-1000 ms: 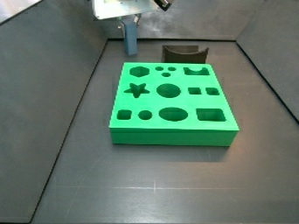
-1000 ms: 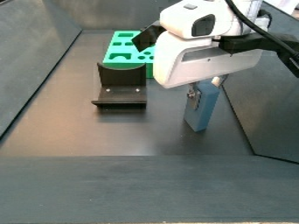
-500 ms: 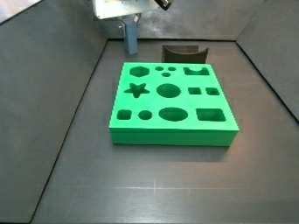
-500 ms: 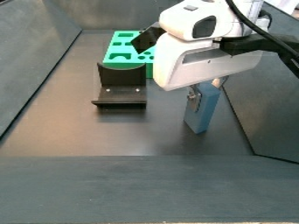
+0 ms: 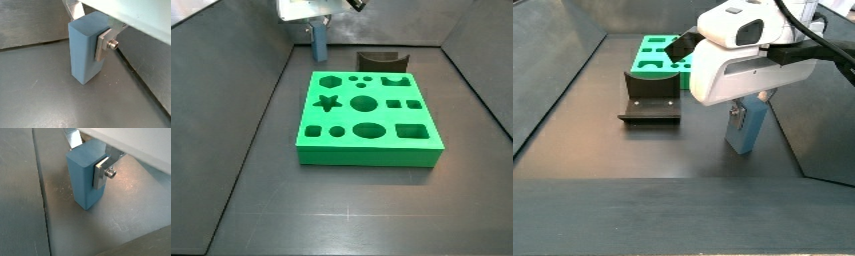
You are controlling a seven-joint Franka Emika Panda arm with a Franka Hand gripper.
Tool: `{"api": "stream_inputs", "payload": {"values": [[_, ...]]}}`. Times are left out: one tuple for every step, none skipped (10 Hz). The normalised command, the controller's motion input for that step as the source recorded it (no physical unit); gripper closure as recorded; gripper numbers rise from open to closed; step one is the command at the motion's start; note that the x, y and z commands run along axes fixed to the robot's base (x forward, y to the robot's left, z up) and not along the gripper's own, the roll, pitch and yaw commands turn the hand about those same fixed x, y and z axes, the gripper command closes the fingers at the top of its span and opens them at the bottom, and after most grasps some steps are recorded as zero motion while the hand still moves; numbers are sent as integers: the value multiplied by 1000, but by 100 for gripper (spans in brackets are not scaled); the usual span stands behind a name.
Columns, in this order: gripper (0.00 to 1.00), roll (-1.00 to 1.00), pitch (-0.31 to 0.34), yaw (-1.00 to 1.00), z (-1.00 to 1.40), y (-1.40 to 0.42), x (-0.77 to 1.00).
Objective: Pick up the rectangle object. Move up. Move to above the board. Insert the rectangle object.
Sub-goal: Move up, then move to above the board.
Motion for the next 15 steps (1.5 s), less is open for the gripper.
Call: {"api": "stream_inputs", "payload": {"values": [[100,0,0,0,833,0,0],[100,-5,27,20,781,-13,-63],[100,19,24,13,691,-6,-69],[100,51,30,2,529,-9,-56],[100,69,37,-3,442,-6,-47],[100,95,58,-2,268,-5,-36],[100,-76,-154,226,1000,209,159],[100,-70,-117,205,1000,212,160],[100,-74,-72,170,1000,202,154],[100,-72,3,107,1000,186,145],[100,-58,37,75,1000,180,140],[100,-35,67,41,1000,168,130],[100,-21,74,27,1000,163,124],[100,4,85,6,1000,151,110],[100,17,88,0,1000,141,103]]}}
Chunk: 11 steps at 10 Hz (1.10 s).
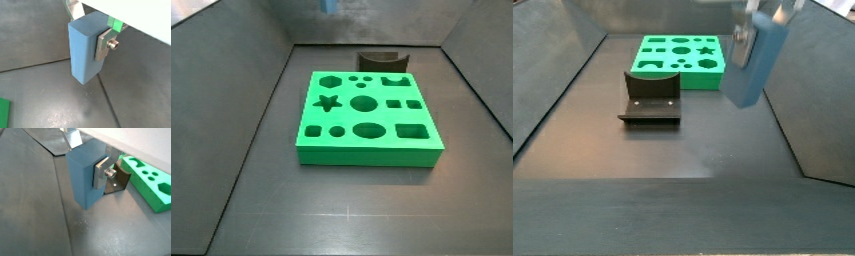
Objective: Pick up the rectangle object. Move up. Move to above the board. Insert the rectangle object.
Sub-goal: Move to above the board.
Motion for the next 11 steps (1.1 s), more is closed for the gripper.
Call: {"api": "stream_inputs", "payload": {"values": [[100,25,96,5,1000,128,91],[100,29,96,8,1000,121,85],[100,37,97,13,1000,106,71],[100,43,99,18,1000,96,62],[100,51,99,23,1000,80,49],[100,53,98,27,1000,72,44],[100,42,94,27,931,44,26],[100,39,91,26,828,33,18],[100,43,92,29,621,16,8],[100,47,93,31,518,10,5],[100,58,96,33,312,-1,3]]}}
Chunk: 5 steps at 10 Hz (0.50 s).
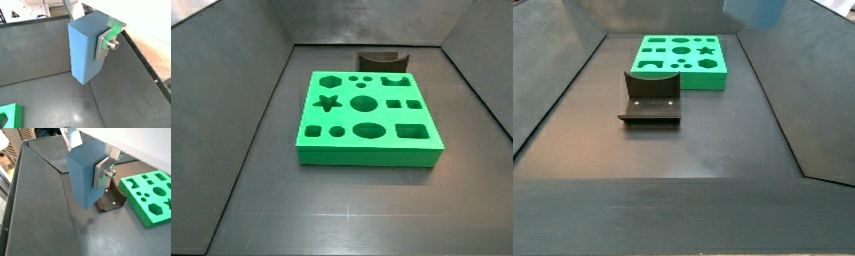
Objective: Pick up the rectangle object. Move up. Move to above the board. Insert the rectangle object.
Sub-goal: Move to above the board.
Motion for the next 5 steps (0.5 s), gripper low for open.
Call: {"api": "stream_inputs", "payload": {"values": [[100,64,97,35,212,-5,1],[100,40,243,-1000,4,-1000,91],[100,45,240,-1000,1,-1000,91],[100,54,234,-1000,2,-1000,87],[100,33,217,-1000,4,-1000,84]]}}
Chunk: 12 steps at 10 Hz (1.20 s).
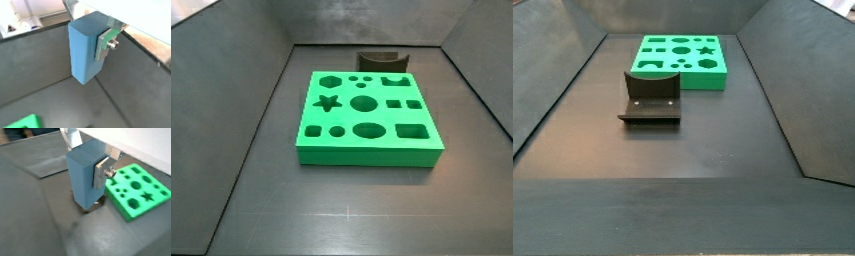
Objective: Pick up the rectangle object. Move up. Move to above the board. Insert the rectangle object.
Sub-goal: Move to above the board.
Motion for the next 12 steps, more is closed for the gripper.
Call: {"api": "stream_inputs", "payload": {"values": [[100,39,216,-1000,5,-1000,84],[100,42,209,-921,6,-1000,84],[100,25,162,-658,8,-1000,84],[100,3,125,-421,10,-1000,84],[100,-18,96,-255,11,-1000,86],[100,-29,82,-127,12,-1000,88],[100,-14,79,-43,13,-1000,93],[100,-15,80,-18,15,-1000,98],[100,-19,84,-7,17,-1000,106],[100,-5,87,-3,20,-1000,115],[100,0,93,5,21,-1000,125],[100,-2,98,5,21,-1000,133]]}}
